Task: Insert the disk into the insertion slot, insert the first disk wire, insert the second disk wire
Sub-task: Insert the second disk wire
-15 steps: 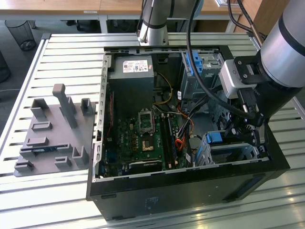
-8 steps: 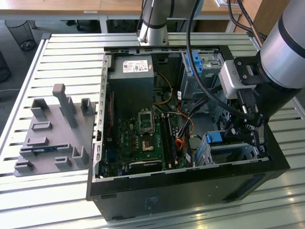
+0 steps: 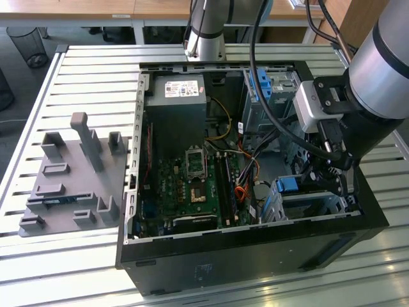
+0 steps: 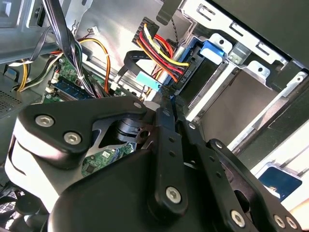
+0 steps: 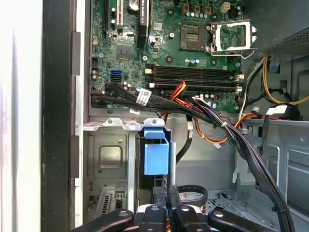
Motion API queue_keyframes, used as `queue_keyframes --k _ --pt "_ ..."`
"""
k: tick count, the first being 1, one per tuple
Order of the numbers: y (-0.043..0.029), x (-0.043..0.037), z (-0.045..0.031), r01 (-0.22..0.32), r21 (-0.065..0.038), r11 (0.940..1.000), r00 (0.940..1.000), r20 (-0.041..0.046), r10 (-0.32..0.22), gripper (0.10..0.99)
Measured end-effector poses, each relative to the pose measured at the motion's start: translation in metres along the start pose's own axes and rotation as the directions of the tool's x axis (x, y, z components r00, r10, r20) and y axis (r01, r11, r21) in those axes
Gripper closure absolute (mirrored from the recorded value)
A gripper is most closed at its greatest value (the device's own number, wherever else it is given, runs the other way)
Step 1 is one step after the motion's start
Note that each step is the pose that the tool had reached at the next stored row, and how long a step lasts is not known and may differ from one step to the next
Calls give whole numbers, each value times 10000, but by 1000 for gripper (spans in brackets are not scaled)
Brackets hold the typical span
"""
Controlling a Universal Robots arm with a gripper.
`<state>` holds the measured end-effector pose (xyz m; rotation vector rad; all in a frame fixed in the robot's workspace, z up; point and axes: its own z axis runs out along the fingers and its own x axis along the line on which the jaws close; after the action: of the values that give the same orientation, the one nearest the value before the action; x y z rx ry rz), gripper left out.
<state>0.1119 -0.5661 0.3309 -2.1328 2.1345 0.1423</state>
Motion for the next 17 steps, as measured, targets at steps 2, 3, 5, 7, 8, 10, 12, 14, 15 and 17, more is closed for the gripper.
queue_keyframes --k 2,3,5,7,8,10,12,14,15,17 --pt "0 0 -3 0 0 10000 10000 3 0 937" --pt "0 -1 -5 0 0 10000 10000 3 0 937" --pt "1 0 -8 -1 0 10000 10000 -1 1 937" --pt "4 4 -11 -4 1 10000 10000 -4 4 937" --pt "5 5 -10 -3 0 10000 10000 -1 3 937" --pt "5 7 -11 -5 0 10000 10000 -1 5 937" --pt "5 13 -11 -15 2 10000 10000 -1 15 937" --pt "5 14 -10 -16 3 10000 10000 -2 16 937" --pt "5 14 -9 -17 2 10000 10000 -3 17 937" --pt "5 14 -5 -19 3 10000 10000 -3 19 937"
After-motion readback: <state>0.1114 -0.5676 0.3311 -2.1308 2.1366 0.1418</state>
